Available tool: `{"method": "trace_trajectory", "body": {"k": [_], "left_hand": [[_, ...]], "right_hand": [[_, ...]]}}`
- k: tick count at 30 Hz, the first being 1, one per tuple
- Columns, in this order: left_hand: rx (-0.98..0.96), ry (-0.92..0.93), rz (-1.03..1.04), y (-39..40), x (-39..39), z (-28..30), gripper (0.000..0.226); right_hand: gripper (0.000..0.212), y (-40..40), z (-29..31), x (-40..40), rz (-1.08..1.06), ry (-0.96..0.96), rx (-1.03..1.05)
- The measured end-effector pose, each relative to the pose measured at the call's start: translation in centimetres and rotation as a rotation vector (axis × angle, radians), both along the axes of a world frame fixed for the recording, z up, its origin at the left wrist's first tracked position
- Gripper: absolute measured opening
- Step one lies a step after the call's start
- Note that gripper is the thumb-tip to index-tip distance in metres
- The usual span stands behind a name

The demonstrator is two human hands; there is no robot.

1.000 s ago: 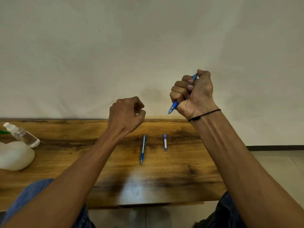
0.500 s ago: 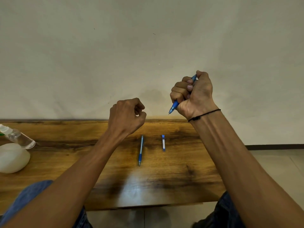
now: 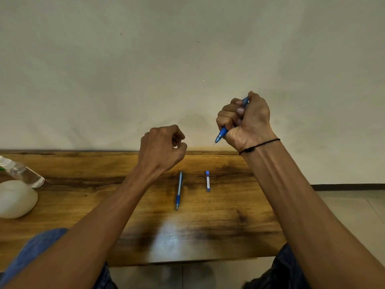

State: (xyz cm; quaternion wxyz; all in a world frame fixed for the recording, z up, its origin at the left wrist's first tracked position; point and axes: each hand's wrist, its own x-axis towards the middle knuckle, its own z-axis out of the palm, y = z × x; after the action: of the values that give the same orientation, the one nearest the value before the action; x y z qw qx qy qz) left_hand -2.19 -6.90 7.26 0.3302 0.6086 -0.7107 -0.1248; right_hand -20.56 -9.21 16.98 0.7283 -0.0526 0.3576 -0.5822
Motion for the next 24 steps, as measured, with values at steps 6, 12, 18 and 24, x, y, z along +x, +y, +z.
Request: {"method": "trace_trajectory", "body": {"k": [6, 12, 18, 24], "left_hand": [[0.011, -0.005, -0.011, -0.1, 0.2, -0.3, 0.032], [0.035, -0.013, -0.023, -0.4, 0.5, -1.0, 0.031], [0.311, 0.332, -0.104, -1.6, 0.1, -1.9, 0.016], [0.567, 0.56, -0.245, -1.1, -2.0, -2.5, 0.027]], "right_hand": [[0.056, -0.4, -1.0, 0.0, 0.009, 0.016, 0.0], [0.044, -1.4, -3.6, -0.1, 0.004, 0.13, 0.044], [0.031, -1.7, -6.4, 0.5, -0.014, 0.255, 0.098], [0.025, -1.4, -8.9, 2.6, -0.04, 0.462, 0.105]]}}
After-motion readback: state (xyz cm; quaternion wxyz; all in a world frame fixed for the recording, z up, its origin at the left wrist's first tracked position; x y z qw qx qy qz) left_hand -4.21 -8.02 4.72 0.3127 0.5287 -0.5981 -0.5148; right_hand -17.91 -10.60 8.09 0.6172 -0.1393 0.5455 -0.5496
